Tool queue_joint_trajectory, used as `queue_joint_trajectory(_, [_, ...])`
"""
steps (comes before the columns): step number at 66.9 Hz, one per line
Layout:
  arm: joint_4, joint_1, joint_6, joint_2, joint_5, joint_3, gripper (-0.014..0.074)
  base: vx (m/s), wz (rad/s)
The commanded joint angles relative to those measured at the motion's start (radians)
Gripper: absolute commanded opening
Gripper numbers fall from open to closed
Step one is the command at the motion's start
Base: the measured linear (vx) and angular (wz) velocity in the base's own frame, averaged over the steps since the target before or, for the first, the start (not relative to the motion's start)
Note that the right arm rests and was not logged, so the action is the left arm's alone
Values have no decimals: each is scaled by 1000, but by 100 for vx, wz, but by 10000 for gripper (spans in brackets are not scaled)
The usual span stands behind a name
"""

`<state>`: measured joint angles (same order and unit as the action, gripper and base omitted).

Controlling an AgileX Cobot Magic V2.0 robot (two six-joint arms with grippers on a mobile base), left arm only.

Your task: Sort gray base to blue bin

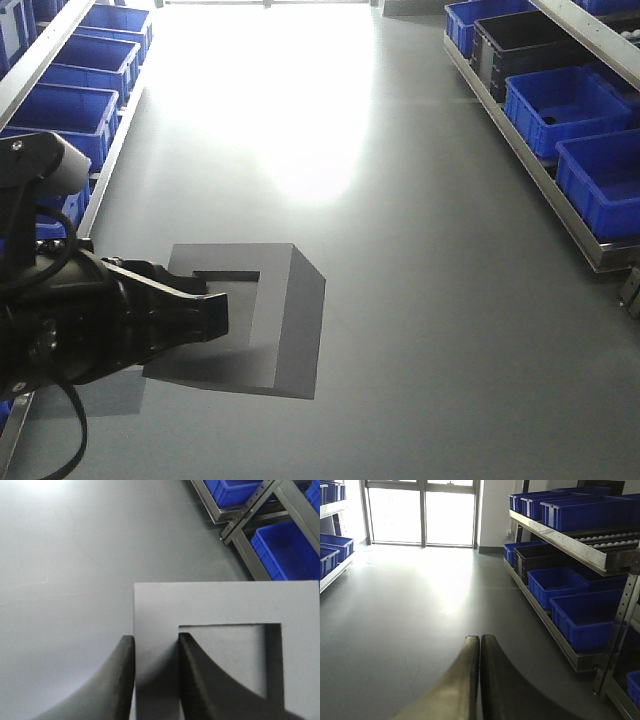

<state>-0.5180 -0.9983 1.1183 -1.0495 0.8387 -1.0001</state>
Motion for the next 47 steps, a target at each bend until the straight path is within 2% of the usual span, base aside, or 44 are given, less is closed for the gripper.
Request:
queue_joint_trajectory(1, [-42, -6, 9, 18, -66, -35, -6, 41, -3])
queue_joint_trajectory(47, [-42, -6, 9, 18, -66, -35, -6, 33, 0])
